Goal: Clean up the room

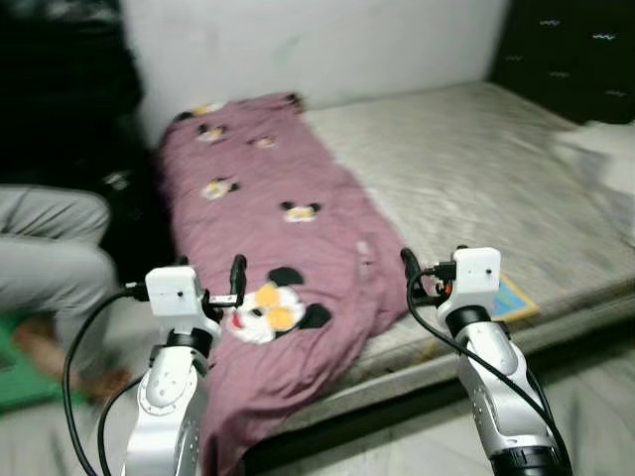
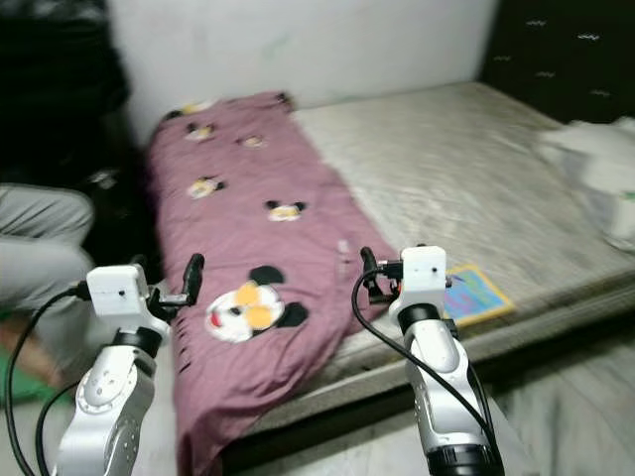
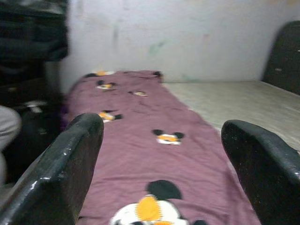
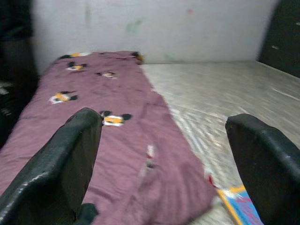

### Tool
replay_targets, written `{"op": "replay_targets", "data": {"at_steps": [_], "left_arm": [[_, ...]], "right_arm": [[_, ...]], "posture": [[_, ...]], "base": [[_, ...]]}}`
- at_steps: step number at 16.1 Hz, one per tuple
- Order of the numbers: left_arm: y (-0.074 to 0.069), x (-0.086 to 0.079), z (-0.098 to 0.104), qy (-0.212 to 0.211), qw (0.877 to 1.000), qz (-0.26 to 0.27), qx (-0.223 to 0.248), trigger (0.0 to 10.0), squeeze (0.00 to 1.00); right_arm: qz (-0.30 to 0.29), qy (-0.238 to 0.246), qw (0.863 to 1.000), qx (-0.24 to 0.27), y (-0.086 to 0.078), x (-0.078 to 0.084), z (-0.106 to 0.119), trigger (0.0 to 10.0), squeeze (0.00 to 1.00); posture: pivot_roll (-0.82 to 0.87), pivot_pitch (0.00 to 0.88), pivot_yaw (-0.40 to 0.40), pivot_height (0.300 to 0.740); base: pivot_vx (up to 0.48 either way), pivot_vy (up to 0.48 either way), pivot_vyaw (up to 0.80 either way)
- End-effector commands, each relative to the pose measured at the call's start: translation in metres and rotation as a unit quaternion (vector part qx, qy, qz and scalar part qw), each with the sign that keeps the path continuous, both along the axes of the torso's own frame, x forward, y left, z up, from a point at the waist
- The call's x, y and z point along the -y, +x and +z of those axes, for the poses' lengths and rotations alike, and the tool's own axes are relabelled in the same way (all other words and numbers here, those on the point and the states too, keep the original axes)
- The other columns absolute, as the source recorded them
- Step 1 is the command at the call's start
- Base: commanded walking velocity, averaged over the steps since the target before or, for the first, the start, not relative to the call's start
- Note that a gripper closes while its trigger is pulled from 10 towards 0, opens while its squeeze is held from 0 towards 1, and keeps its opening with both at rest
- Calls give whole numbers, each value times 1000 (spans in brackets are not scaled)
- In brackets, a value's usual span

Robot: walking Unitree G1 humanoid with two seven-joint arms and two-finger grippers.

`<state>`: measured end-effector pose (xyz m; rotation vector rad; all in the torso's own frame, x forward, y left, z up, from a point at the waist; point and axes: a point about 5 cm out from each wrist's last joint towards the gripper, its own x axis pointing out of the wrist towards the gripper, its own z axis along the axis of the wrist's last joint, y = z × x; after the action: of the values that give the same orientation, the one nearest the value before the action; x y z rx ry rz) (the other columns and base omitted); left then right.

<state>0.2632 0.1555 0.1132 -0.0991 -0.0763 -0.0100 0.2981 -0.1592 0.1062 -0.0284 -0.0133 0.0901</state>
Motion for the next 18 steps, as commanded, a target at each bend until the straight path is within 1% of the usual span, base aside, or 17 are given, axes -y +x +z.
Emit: {"op": "replay_targets", "data": {"at_steps": [1,6,8,9,11,18], "left_arm": [[1,-6,-2,9,1000,13,-5,10000,0],[3,-4,-2,18,1000,13,-5,10000,0],[4,-3,-1,16,1000,4,-2,10000,0],[4,0,0,12,1000,-10,6,10000,0],[4,1,2,10,1000,-16,10,10000,0],[6,2,4,8,1000,-24,17,10000,0]], "right_arm": [[15,1,1000,6,3,-9,3,10000,0],[19,-1,1000,9,5,-10,3,10000,0],[19,-1,1000,10,6,-10,3,10000,0],[18,2,1000,11,6,-10,3,10000,0],[16,6,1000,12,7,-10,3,10000,0],[13,6,1000,15,10,-9,4,10000,0]], "posture": [[-67,0,-3,740],[-68,0,-5,740],[-68,0,-4,740],[-68,0,-3,740],[-68,0,-1,740],[-70,0,0,740]], "base": [[0,0,800],[0,0,800],[0,0,706],[0,0,0],[129,0,0],[347,0,0]]}}
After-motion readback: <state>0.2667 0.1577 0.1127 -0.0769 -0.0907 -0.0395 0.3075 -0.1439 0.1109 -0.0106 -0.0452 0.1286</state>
